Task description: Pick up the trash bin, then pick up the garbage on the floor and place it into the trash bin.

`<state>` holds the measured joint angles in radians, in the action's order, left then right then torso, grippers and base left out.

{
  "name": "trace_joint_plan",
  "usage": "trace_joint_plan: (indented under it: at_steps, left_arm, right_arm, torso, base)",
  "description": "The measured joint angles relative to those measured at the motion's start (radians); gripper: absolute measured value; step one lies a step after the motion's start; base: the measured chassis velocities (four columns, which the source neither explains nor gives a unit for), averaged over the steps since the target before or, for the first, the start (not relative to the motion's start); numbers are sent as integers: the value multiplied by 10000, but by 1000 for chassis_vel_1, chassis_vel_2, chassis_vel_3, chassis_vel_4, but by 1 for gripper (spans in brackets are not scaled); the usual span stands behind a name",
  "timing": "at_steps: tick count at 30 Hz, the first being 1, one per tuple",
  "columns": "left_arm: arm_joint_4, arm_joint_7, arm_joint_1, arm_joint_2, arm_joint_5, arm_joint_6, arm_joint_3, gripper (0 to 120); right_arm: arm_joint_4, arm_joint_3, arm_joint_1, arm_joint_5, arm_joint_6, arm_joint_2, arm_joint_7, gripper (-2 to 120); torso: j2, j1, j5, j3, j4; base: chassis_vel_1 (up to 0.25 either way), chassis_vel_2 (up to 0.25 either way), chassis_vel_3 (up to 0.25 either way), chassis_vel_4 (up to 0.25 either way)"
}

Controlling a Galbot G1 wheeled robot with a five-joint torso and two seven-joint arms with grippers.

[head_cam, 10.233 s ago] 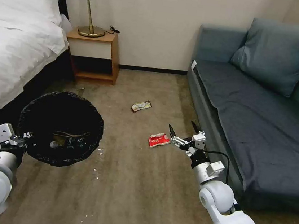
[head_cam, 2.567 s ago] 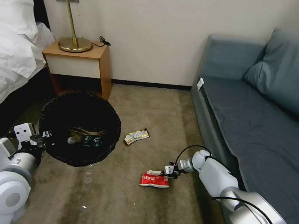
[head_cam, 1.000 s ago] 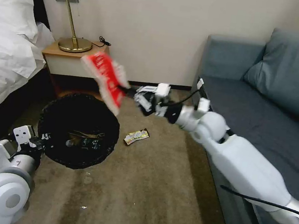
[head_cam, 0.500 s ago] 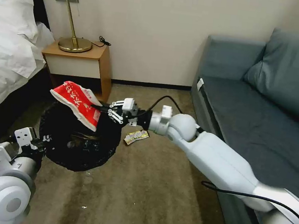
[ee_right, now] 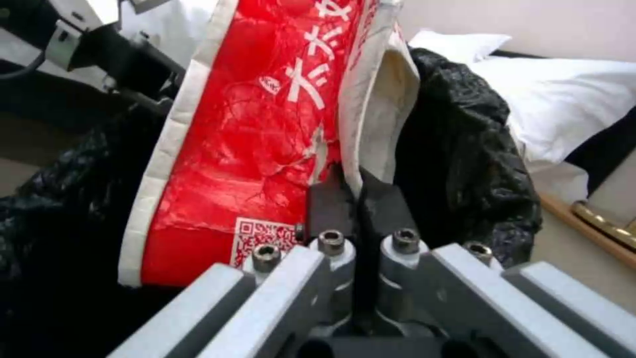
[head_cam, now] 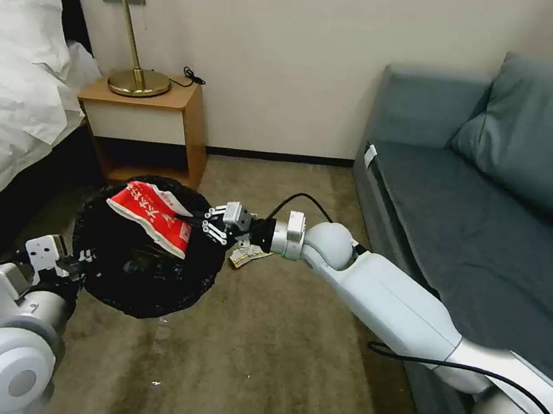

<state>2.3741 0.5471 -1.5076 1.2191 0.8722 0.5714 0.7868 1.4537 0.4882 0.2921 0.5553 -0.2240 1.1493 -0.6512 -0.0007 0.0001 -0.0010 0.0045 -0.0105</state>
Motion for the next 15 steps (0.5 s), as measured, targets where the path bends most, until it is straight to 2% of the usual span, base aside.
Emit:
trace_joint_plan:
  at_steps: [15]
  left_arm:
    - [-39,35,58,5,27,13,-11,0]
  right_arm:
    - [212,162,-159,-148,-165,-84,-12,0]
  torso:
    - [0,0,0,0,0]
  base:
    - [0,0,0,0]
